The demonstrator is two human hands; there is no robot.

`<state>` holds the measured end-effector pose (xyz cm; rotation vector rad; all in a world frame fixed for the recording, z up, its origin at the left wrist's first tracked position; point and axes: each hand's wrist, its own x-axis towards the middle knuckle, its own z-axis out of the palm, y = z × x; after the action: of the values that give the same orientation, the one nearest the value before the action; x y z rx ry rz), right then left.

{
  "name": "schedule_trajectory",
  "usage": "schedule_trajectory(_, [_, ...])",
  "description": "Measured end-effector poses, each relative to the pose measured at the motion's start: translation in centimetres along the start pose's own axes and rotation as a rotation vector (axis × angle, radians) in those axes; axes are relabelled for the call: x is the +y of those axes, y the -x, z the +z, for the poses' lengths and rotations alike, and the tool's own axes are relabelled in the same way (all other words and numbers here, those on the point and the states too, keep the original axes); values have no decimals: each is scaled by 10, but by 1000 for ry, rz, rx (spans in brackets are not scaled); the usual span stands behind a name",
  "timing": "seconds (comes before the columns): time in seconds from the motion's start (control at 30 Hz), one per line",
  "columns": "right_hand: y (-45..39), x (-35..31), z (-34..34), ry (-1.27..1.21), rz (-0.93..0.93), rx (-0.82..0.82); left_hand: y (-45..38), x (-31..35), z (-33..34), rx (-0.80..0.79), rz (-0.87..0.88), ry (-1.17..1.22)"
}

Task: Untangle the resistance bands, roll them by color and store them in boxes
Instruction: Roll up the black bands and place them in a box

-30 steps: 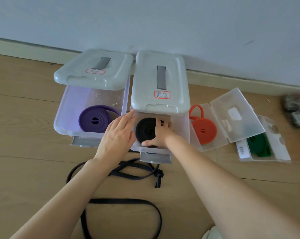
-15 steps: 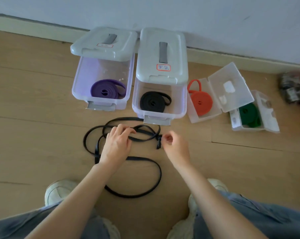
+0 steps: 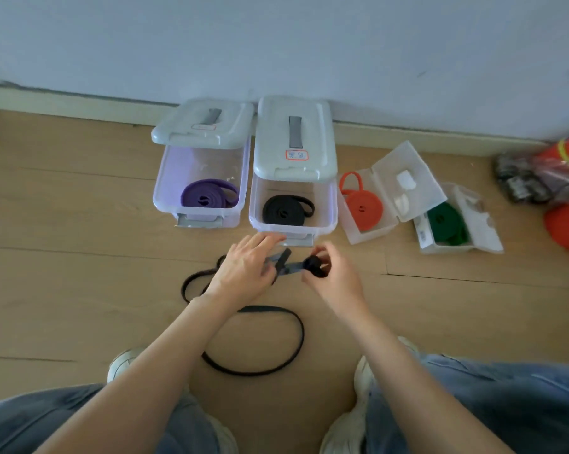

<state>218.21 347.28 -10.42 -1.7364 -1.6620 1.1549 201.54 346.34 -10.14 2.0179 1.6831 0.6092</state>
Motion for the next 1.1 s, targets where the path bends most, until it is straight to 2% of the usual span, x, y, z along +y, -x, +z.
schedule_trajectory(0.1, [16,-63,-50,24,-217,-36,-5,36,-36,-62,107,69])
schedule_trajectory(0.27, [52,-159,-127,155,-424,-224,-5,96,-112,-119,173,147])
schedule_trajectory(0.43, [90,-225,-172,154,-598,-295,7,143,-171,-24,246,259])
schedule_trajectory(0.53, [102,-249,-187,101,-645,-280,15,163,-189,19,270,313])
schedule_trajectory(0.63, [105,-260,-194,53,-664,-270,18,175,-196,61,257,348])
schedule_trajectory(0.77, [91,-254,-202,-281,-568,-210,10,168,-194,52,188,291])
schedule_trajectory(0.83, [78,-243,-205,-238,-492,-163,4,161,-196,-10,159,341])
schedule_trajectory(0.93, [64,-225,-200,118,-378,-167,-3,155,-202,-175,131,582])
schedule_trajectory(0.97, [61,-221,-198,135,-358,-164,-3,155,-202,-251,113,629])
schedule_trajectory(1.03, [56,-217,-195,-71,-349,-172,-5,157,-196,-388,86,630])
schedule_trajectory(1.1, [55,-215,-195,-265,-371,-254,-9,153,-185,-433,83,629])
